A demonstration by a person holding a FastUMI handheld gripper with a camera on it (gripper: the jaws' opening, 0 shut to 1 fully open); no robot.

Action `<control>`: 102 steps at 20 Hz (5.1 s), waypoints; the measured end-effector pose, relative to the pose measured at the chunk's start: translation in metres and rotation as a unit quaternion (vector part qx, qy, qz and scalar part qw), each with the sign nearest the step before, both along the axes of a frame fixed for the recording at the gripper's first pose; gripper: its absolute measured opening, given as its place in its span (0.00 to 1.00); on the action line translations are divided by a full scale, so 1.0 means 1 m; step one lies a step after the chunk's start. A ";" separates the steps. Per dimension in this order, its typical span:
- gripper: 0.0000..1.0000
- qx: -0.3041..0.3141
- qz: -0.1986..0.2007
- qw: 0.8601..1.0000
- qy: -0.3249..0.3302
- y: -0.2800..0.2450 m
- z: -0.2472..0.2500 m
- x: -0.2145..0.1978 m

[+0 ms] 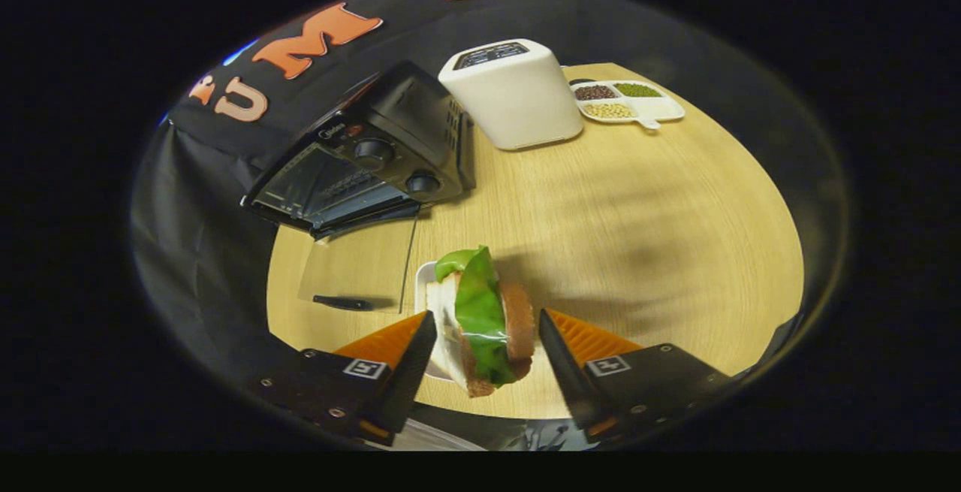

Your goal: Open the toaster oven, put the food inside, and close the toaster oven door.

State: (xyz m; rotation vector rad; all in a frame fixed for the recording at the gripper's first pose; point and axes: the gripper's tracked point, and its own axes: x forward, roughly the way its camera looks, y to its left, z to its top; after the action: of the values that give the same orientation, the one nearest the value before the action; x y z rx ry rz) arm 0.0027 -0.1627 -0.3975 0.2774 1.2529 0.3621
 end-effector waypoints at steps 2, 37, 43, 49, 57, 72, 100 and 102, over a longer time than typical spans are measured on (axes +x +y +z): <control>0.53 0.020 -0.010 1.000 0.004 0.005 0.009 0.001; 0.27 0.273 -0.402 0.862 -0.143 0.200 0.045 0.092; 0.29 0.285 -0.481 0.815 -0.152 0.224 0.023 0.136; 0.67 0.227 -0.445 0.855 -0.139 0.266 0.011 0.149; 0.98 0.180 -0.403 0.884 -0.154 0.251 0.030 0.103; 0.99 -0.054 -0.191 0.945 -0.260 0.178 0.042 -0.038; 1.00 -0.191 0.004 0.951 -0.243 0.211 -0.039 -0.042; 1.00 -0.182 0.000 0.950 -0.253 0.212 -0.024 -0.038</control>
State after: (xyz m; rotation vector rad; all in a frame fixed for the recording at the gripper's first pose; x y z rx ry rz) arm -0.0353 0.0496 -0.4217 -0.1297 0.7902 0.1783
